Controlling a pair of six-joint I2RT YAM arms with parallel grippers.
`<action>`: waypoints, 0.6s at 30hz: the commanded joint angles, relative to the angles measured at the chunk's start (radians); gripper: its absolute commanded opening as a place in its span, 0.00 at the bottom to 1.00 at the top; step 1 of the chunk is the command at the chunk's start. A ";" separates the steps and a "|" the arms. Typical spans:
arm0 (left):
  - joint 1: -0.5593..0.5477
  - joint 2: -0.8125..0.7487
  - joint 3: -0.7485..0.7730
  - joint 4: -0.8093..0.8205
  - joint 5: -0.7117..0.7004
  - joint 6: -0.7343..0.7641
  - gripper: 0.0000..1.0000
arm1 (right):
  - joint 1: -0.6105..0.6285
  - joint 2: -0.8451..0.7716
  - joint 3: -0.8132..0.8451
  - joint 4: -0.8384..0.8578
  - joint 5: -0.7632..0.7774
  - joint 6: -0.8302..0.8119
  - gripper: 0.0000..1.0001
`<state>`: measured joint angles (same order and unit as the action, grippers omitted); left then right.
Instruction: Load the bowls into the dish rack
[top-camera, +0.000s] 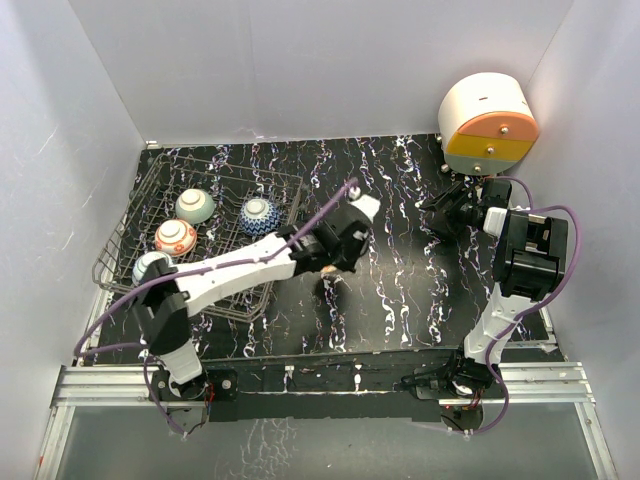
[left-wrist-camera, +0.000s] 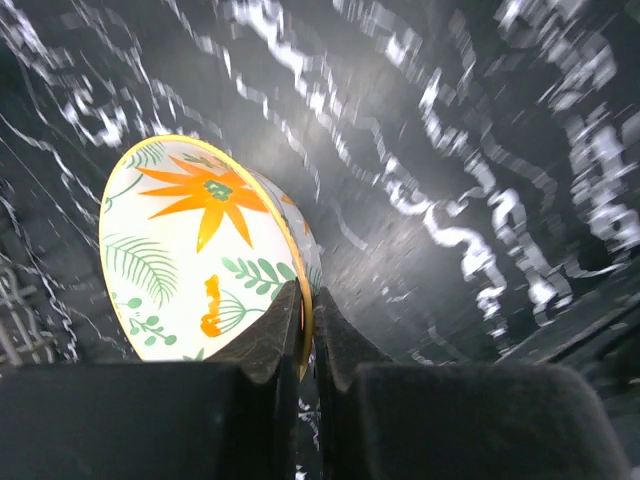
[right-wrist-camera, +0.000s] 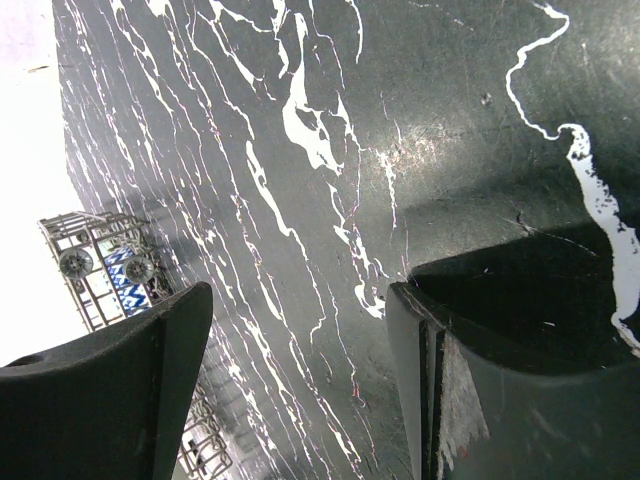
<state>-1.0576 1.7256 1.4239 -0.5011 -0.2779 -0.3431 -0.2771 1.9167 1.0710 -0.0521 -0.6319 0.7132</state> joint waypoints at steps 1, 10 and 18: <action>0.085 -0.181 0.076 0.077 0.014 -0.060 0.00 | -0.002 -0.033 0.018 -0.012 0.014 -0.011 0.73; 0.516 -0.452 -0.176 0.356 0.290 -0.297 0.00 | -0.002 -0.036 0.001 -0.003 0.004 -0.002 0.73; 0.783 -0.570 -0.494 0.685 0.499 -0.610 0.00 | -0.001 -0.037 0.000 0.003 -0.002 0.002 0.73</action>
<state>-0.3504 1.2217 1.0725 -0.0822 0.0448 -0.7307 -0.2771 1.9163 1.0710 -0.0521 -0.6323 0.7162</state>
